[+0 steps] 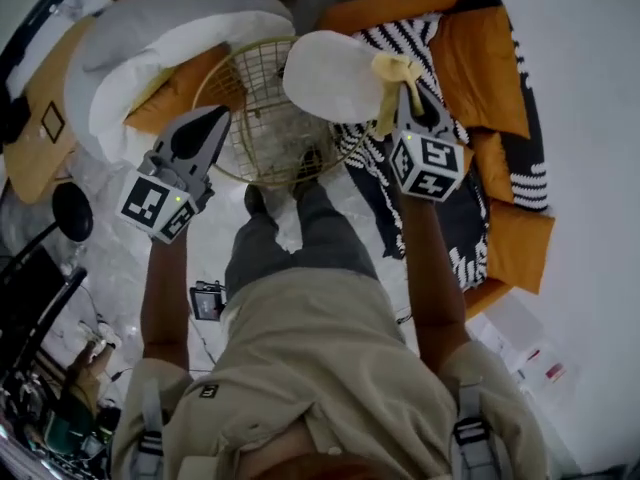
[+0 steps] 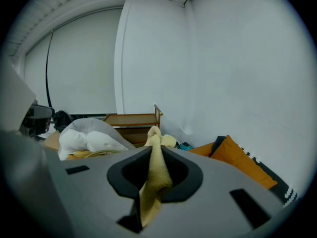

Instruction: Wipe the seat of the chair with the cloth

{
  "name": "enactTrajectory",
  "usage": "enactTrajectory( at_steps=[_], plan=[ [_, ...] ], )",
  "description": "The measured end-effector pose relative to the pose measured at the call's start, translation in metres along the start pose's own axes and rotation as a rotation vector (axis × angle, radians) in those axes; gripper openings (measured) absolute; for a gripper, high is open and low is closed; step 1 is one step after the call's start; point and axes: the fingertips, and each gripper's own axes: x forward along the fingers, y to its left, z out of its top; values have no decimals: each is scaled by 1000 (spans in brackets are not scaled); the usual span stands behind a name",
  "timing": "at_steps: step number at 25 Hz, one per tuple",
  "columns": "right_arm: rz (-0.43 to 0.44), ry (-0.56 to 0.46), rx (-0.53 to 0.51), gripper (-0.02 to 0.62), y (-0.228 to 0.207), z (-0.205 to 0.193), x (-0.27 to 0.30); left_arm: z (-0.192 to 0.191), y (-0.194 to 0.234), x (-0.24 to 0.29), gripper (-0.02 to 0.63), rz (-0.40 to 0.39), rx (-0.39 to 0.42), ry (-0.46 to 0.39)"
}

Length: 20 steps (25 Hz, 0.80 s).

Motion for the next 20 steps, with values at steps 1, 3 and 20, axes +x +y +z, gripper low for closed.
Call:
enactTrajectory(
  at_steps=[1, 3, 20],
  plan=[
    [6, 0, -13, 46, 2, 2, 3, -2, 0, -4, 15, 13, -6, -10],
    [0, 26, 12, 46, 11, -14, -4, -12, -1, -14, 15, 6, -18, 19],
    [81, 83, -6, 46, 121, -79, 163, -69, -1, -31, 15, 85, -78, 98]
  ],
)
